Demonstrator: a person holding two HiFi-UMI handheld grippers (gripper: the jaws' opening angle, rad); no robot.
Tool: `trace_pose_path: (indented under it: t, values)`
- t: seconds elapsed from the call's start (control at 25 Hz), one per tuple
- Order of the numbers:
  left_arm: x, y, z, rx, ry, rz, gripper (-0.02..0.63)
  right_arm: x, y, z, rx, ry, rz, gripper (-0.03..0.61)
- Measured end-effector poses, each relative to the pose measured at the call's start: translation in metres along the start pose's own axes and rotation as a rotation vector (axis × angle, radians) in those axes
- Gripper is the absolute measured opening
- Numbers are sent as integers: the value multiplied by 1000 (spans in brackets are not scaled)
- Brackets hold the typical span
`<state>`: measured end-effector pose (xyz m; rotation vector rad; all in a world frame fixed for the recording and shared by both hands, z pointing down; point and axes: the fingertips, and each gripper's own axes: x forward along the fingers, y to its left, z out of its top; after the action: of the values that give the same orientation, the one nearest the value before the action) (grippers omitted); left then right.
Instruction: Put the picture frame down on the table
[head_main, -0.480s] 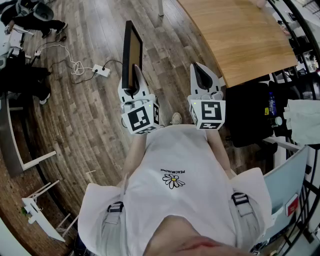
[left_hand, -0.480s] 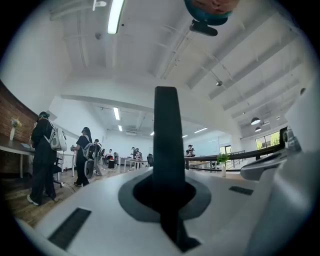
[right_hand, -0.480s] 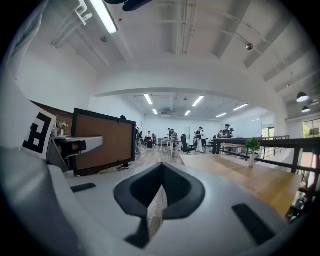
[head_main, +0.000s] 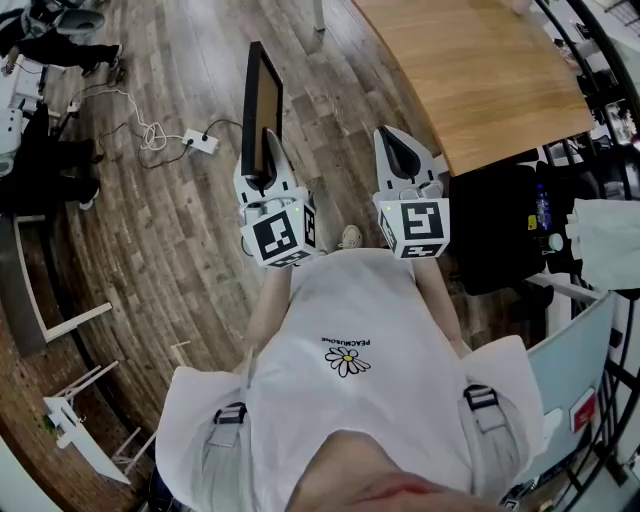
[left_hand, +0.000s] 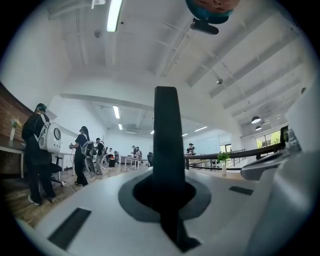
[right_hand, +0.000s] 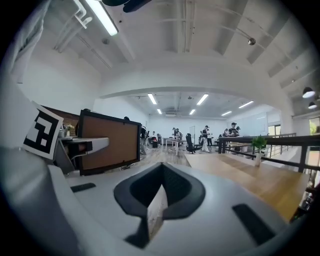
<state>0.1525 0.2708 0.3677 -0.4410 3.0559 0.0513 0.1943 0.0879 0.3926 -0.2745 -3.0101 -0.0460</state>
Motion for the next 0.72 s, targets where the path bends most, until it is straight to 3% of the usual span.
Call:
trace_pose_path:
  t: [0.28,0.44,0.72]
  values:
    - [4,-2,6,-12,-27,13,25,3,-1,0,3,-6,37,9]
    - [6,-6,9,-85,-38,9,25,-1,-13,-6,41,-16,13,9]
    - [28,17,57,-89,-167,56,25,4,-27,12,17,-88,18,9]
